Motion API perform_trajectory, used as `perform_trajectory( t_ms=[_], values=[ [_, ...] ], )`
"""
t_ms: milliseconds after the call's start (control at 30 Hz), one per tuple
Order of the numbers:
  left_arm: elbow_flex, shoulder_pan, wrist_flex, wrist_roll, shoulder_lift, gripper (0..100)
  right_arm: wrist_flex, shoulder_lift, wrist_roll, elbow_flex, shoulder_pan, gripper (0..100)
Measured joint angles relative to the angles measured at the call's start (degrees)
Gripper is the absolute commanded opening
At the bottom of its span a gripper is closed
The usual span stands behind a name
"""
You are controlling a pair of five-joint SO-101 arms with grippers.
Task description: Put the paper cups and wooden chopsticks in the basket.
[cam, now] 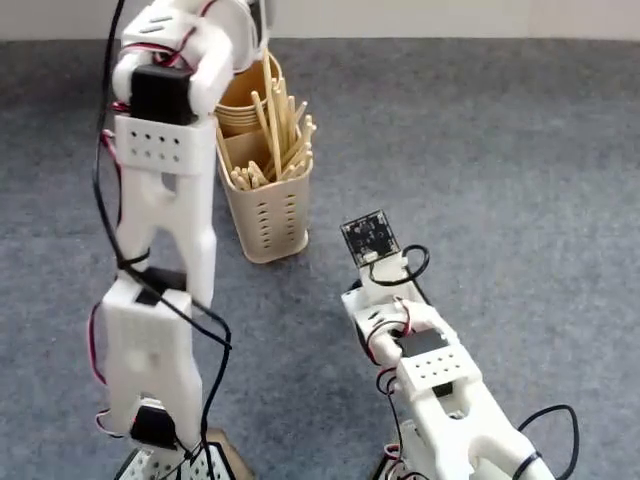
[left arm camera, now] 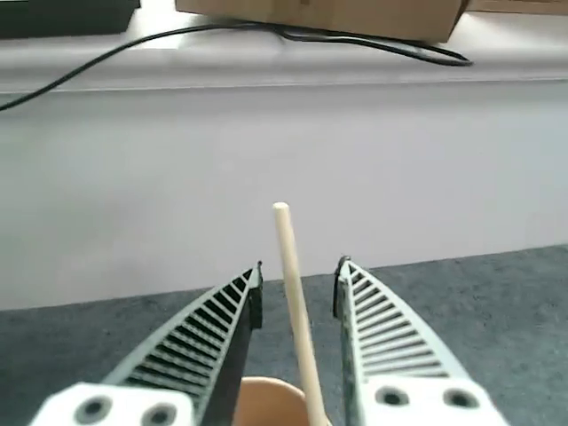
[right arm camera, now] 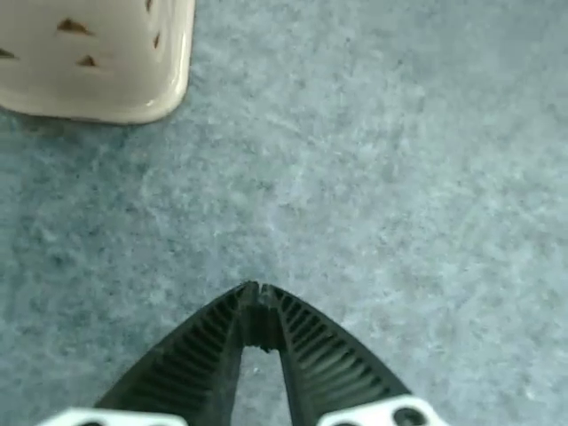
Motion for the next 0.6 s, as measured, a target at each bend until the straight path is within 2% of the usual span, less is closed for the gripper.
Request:
perform_trajectory(
  t_ms=[67,267,433,600],
  values=[
    [-2.5,0.1,0.9,0.0,2.9,15,-0.4,0.0,0.0,0.2,0.0,0.4],
    [-3.7,-0.2,1.1,0.0,6.7,0,-0.4,0.0,0.0,0.4,0.0,0.4],
    [-5.4,0.0,1.4,0.3,6.7,1,-0.4,0.0,0.0,0.4,0.0,0.4],
    [-12.2,0.4,5.7,0.3,6.7,1,-0.4,0.0,0.0,0.4,0.0,0.4]
  ],
)
